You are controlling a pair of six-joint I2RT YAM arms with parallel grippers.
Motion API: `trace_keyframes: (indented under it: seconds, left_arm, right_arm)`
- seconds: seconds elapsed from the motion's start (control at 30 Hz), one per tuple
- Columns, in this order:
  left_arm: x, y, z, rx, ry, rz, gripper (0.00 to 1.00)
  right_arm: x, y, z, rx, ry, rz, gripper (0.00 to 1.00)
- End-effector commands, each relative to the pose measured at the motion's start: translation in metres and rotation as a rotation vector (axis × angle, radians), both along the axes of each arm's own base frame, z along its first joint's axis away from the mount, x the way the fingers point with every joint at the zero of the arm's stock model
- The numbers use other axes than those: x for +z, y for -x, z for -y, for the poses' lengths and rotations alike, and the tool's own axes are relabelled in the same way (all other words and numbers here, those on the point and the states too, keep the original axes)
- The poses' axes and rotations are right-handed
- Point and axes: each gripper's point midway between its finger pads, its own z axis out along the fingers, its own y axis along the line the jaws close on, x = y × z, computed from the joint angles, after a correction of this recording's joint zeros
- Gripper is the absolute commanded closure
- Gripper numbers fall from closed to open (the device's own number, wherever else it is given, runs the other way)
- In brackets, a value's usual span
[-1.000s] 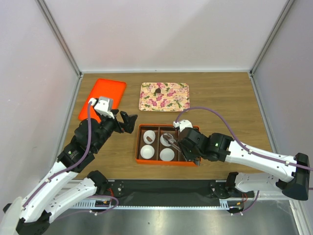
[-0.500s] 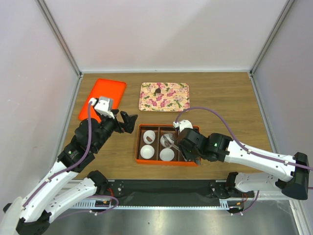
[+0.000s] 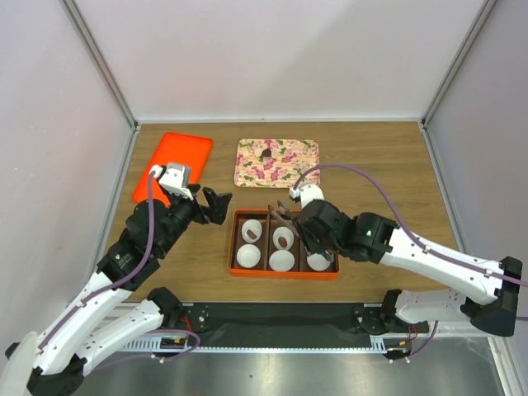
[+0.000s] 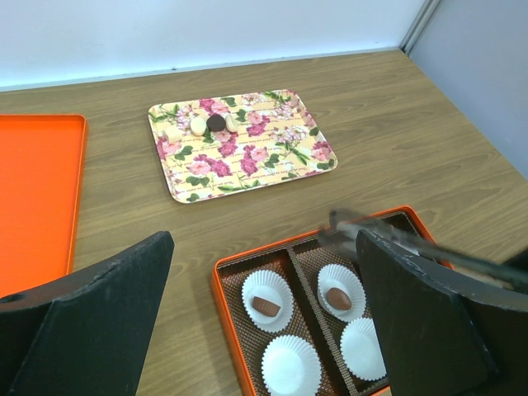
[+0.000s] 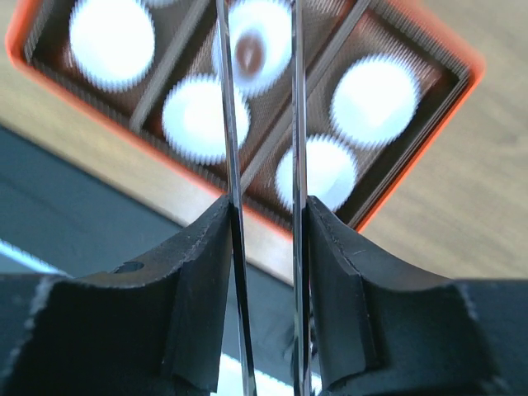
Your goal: Pack the chocolate
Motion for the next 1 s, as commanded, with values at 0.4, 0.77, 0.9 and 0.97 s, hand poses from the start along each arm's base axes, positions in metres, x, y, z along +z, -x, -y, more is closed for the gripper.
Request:
trace_keyframes:
  seconds: [0.4,0.77,0.9,0.97]
  left_arm:
    - [0.013,0.003,-0.001,-0.003,0.040,0.045,0.00]
    - [0.011,0.001,-0.002,0.006,0.023,0.042,0.00]
    - [0.013,0.001,-0.003,0.006,0.026,0.045,0.00]
    - [0.013,0.001,-0.002,0.006,0.024,0.046,0.00]
  right_arm:
    - [0.009,-0.199,-0.018,-0.101,-0.083,0.268,0.58]
    - [-0.054,-0.277,-0.040,-0.090,0.032,0.212,0.55]
    - [-0.085,-0.280,-0.035,-0.105,0.077,0.172,0.55]
    - [-0.097,-0.281,-0.032,-0.108,0.079,0.148,0.56]
